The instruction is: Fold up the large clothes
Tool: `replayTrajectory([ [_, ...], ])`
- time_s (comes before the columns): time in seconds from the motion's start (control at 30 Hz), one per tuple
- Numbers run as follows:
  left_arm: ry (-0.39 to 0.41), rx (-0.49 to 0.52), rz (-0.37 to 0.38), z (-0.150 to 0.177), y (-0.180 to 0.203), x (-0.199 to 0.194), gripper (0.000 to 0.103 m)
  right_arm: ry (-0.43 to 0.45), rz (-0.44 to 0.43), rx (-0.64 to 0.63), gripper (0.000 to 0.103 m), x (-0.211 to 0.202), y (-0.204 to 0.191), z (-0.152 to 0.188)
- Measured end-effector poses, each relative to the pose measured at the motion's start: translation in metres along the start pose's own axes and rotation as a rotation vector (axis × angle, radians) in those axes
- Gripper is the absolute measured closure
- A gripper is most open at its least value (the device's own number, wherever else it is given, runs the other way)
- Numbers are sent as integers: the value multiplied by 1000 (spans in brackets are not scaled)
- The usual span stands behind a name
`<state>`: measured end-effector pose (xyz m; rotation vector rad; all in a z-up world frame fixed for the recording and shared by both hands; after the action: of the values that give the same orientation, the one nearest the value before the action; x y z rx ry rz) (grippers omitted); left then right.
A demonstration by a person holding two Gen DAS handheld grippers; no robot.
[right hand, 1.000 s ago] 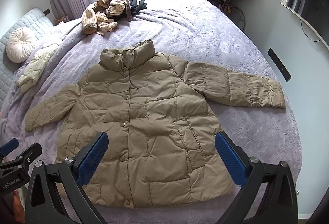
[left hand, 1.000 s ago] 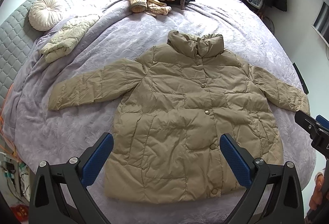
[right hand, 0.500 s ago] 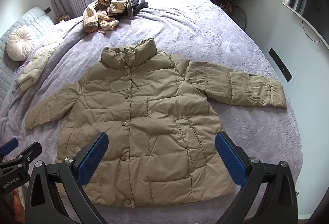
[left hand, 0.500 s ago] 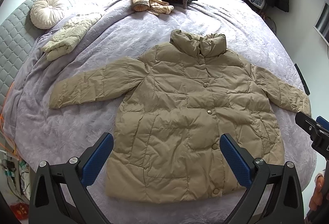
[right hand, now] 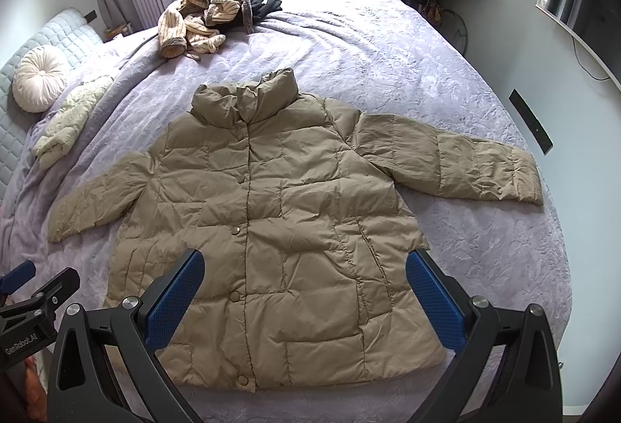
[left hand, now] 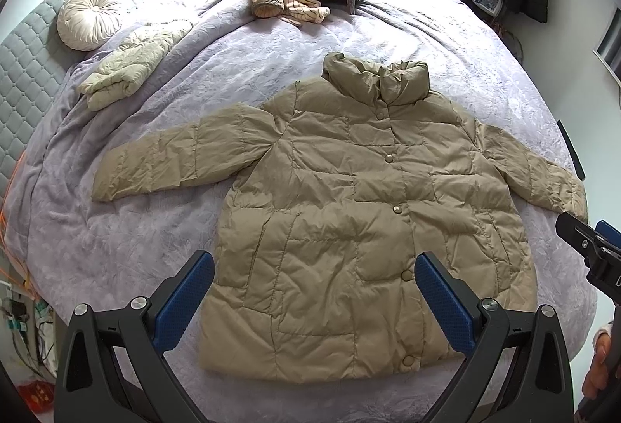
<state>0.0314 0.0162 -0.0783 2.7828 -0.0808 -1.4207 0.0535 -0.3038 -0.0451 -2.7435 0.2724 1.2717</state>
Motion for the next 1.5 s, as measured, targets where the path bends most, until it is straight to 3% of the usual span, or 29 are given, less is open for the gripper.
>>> replayTrajectory([
  [0.93,-38,-42,24,14,-18,14,0,-40,-4,-20,0,-1,-17,10],
  [1.1,-56,-108,46,10,-49,31,0,-93,-25,-40,0,17,-40,17],
  [1.2,-68,-163,54,9,-77,50,0,-155,-87,-53,0,33,-68,27],
  [1.33,-76,-239,65,10,-119,83,0,-249,-152,-76,0,56,-109,44],
  [1.5,-68,-352,86,11,-178,140,0,-278,-174,-109,0,87,-157,48],
])
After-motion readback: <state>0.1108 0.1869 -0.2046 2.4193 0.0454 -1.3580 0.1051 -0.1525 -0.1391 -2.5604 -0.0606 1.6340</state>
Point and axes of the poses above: each gripper's, at about its wrist camera, not at the fingertips, and x roughly the way its jaws point, y to its right, z to its underside, the point moved 10 cm from there along x, roughly the way its jaws point, and after that the axes turned 8 degrees about y, right-handed, at the moved point
